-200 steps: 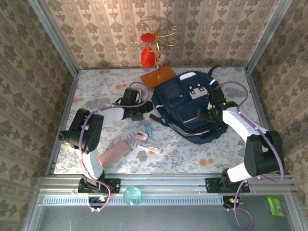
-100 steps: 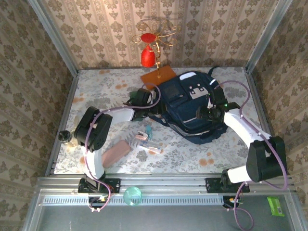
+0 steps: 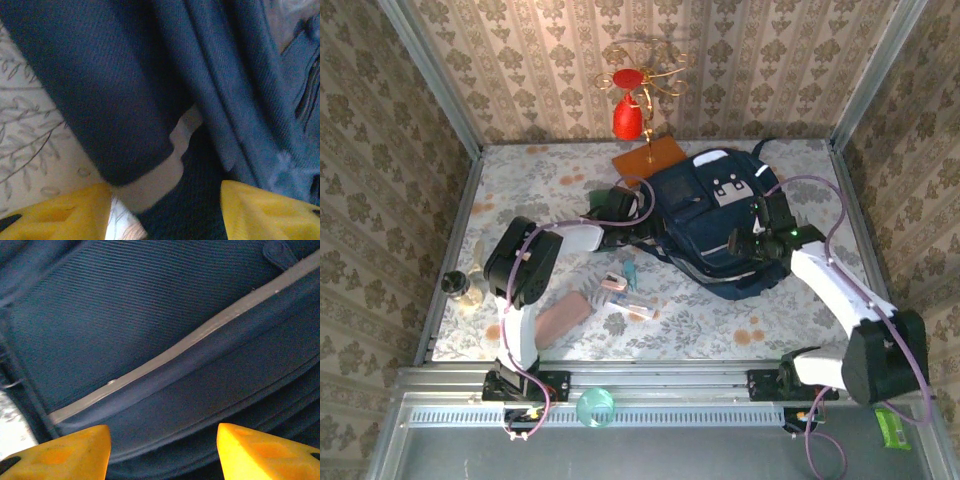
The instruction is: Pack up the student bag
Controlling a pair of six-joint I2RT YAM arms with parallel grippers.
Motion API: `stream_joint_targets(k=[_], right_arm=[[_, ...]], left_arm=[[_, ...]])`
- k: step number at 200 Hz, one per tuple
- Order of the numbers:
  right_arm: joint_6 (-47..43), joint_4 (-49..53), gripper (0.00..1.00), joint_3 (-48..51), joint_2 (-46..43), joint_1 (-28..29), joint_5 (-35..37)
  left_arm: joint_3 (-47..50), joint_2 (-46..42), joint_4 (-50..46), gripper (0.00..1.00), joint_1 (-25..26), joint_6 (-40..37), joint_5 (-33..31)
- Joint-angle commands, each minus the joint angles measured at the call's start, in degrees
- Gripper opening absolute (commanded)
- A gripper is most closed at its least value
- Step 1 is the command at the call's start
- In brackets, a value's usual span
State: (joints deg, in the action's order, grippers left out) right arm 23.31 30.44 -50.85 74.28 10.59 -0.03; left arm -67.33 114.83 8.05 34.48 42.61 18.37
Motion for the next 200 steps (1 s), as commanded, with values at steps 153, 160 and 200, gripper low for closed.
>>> stream_joint_targets(k=[153, 160, 200], right_arm=[[-6.9, 5.1, 0.59, -31.8, 31.6, -5.3, 9.3], [-7.1, 5.2, 0.59, -31.0, 29.4, -4.9, 10.7], [-7.8, 4.3, 0.61, -21.5, 13.4, 2.2, 13.4]], left_arm=[[5.2, -8.3, 10.9, 0.0, 6.4, 8.2, 6.7], [5.3, -8.7, 10.6, 0.0, 6.8, 8.2, 6.0], [5.3, -10.6, 8.1, 0.0, 7.5, 8.2, 2.6]])
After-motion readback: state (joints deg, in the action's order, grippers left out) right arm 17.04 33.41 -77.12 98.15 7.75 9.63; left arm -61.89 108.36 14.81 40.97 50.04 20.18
